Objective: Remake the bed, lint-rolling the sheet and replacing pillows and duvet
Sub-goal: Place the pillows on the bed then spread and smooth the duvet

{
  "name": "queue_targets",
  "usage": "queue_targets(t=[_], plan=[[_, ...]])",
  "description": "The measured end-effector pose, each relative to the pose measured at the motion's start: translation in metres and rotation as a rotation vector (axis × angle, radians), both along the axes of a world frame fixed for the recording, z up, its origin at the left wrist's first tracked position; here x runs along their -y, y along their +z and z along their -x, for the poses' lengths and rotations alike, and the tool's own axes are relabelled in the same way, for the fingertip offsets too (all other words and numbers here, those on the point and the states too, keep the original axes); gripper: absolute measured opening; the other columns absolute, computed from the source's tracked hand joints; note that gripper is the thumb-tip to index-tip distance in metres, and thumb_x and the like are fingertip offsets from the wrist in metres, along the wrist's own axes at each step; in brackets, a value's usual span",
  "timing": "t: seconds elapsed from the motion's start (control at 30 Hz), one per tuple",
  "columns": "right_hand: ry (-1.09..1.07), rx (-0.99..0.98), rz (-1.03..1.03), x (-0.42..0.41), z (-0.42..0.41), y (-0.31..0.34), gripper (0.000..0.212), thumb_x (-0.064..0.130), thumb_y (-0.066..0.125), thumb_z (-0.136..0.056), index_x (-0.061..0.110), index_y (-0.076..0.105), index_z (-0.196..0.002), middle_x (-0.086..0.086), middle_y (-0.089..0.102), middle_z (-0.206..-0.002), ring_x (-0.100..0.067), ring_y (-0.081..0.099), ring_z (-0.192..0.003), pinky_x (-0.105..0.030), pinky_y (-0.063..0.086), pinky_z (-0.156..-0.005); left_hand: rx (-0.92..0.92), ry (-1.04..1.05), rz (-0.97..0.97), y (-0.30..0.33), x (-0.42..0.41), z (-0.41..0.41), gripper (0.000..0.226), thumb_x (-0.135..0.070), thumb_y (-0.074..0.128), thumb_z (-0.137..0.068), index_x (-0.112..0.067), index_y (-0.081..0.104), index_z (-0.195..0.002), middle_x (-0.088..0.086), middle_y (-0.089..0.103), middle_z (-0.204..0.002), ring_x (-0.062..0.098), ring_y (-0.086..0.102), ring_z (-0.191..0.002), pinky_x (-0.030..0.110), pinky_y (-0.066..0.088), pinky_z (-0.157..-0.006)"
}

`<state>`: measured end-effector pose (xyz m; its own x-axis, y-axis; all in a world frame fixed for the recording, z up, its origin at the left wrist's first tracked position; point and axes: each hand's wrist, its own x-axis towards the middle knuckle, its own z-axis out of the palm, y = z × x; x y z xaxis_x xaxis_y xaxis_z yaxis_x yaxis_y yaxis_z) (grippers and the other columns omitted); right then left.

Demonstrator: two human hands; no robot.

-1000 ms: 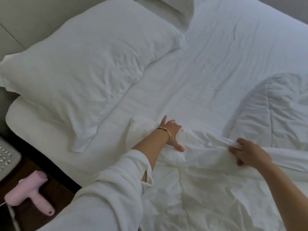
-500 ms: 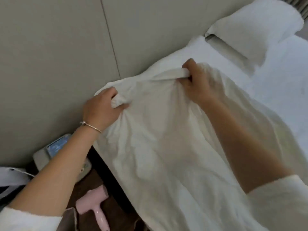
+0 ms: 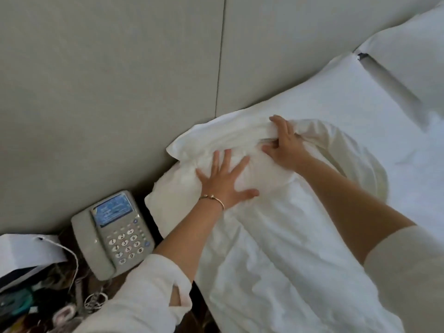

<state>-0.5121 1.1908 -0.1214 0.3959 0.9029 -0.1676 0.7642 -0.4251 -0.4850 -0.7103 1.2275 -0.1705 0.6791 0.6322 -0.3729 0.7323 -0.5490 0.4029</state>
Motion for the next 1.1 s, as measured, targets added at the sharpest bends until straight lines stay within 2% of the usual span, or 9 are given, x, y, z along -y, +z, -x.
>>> queue_targets(t=[0.13,0.27,0.33,0.47,0.7,0.8,0.93,1.0,1.1], plan=[[0.035,0.084,-0.123,0.042,0.02,-0.017,0.071,0.014,0.059,-0.092,0.018,0.024,-0.154,-0.008,0.002,-0.164,-0.024,0.035,-0.138,-0.038,0.032,-0.109,-0.157,-0.025,0.055,-0.006,-0.032,-0.016,0.114,-0.093,0.049,-0.056,-0.061,-0.027,-0.135,-0.009,-0.039,-0.151,0.021,-0.031,-0.142,0.078,0.01,-0.101],[-0.093,0.151,-0.067,0.142,0.066,-0.048,0.053,0.033,0.039,-0.098,0.023,0.036,-0.15,-0.008,0.019,-0.162,-0.026,0.019,-0.149,-0.044,0.017,-0.12,-0.286,-0.034,0.031,0.01,-0.032,-0.027,0.12,-0.094,0.048,-0.054,-0.056,-0.032,-0.135,-0.002,-0.035,-0.154,0.031,-0.023,-0.145,0.078,0.009,-0.102],[-0.178,0.077,-0.004,0.201,0.092,-0.057,0.054,0.038,0.031,-0.099,0.028,0.031,-0.152,-0.003,0.02,-0.162,-0.022,0.014,-0.15,-0.04,0.013,-0.12,-0.302,-0.004,-0.097,0.016,-0.01,-0.033,0.118,-0.087,0.049,-0.066,-0.039,-0.023,-0.146,0.012,-0.024,-0.158,0.04,-0.014,-0.145,0.073,0.006,-0.105],[-0.3,0.048,0.102,0.319,0.134,-0.074,0.054,0.031,0.042,-0.094,0.022,0.042,-0.147,-0.004,0.034,-0.156,-0.025,0.025,-0.146,-0.047,0.029,-0.115,0.068,-0.048,-0.418,-0.004,0.085,-0.019,0.072,-0.036,0.042,-0.093,0.007,0.022,-0.147,0.03,0.019,-0.154,0.042,0.017,-0.144,0.066,0.015,-0.112],[-0.611,-0.023,0.377,0.48,0.195,-0.09,0.051,0.033,0.06,-0.093,0.028,0.048,-0.143,-0.015,0.032,-0.156,-0.038,0.027,-0.144,-0.05,0.024,-0.115,-0.18,-0.616,-0.127,-0.045,0.281,0.047,0.074,-0.051,0.028,-0.097,-0.022,-0.012,-0.152,0.003,-0.019,-0.16,0.026,-0.018,-0.147,0.057,-0.013,-0.112],[-0.735,-0.071,0.423,0.538,0.218,-0.095,0.079,0.053,0.075,-0.077,0.017,0.047,-0.142,-0.017,0.042,-0.144,-0.038,0.031,-0.134,-0.049,0.024,-0.115,-0.279,-0.857,-0.048,-0.052,0.345,0.067,0.079,-0.048,0.037,-0.095,-0.024,-0.011,-0.153,-0.004,-0.015,-0.161,0.023,-0.018,-0.147,0.055,-0.011,-0.115],[-0.713,-0.003,0.545,0.617,0.244,-0.105,0.109,0.072,0.081,-0.038,0.015,0.044,-0.123,-0.015,0.048,-0.114,-0.037,0.046,-0.104,-0.048,0.038,-0.093,0.039,-1.144,-0.037,-0.06,0.401,0.08,0.085,-0.035,0.065,-0.08,-0.029,0.019,-0.151,0.002,0.023,-0.158,0.021,0.011,-0.147,0.056,0.021,-0.114],[-0.666,0.001,0.686,0.654,0.252,-0.105,0.102,0.06,0.084,-0.039,0.021,0.041,-0.123,-0.014,0.046,-0.117,-0.039,0.045,-0.107,-0.05,0.039,-0.092,-0.017,-1.241,-0.121,-0.063,0.422,0.076,0.083,-0.043,0.065,-0.081,-0.033,0.021,-0.151,-0.002,0.021,-0.159,0.022,0.012,-0.148,0.058,0.016,-0.115],[-0.638,0.056,0.736,0.696,0.247,-0.1,0.057,0.016,0.074,-0.072,0.017,0.053,-0.125,-0.013,0.054,-0.118,-0.038,0.05,-0.109,-0.044,0.048,-0.084,-0.29,-1.166,-0.252,-0.068,0.445,0.064,0.086,-0.052,0.055,-0.088,-0.036,0.0,-0.153,-0.011,-0.001,-0.161,0.016,-0.006,-0.148,0.052,-0.008,-0.114]])
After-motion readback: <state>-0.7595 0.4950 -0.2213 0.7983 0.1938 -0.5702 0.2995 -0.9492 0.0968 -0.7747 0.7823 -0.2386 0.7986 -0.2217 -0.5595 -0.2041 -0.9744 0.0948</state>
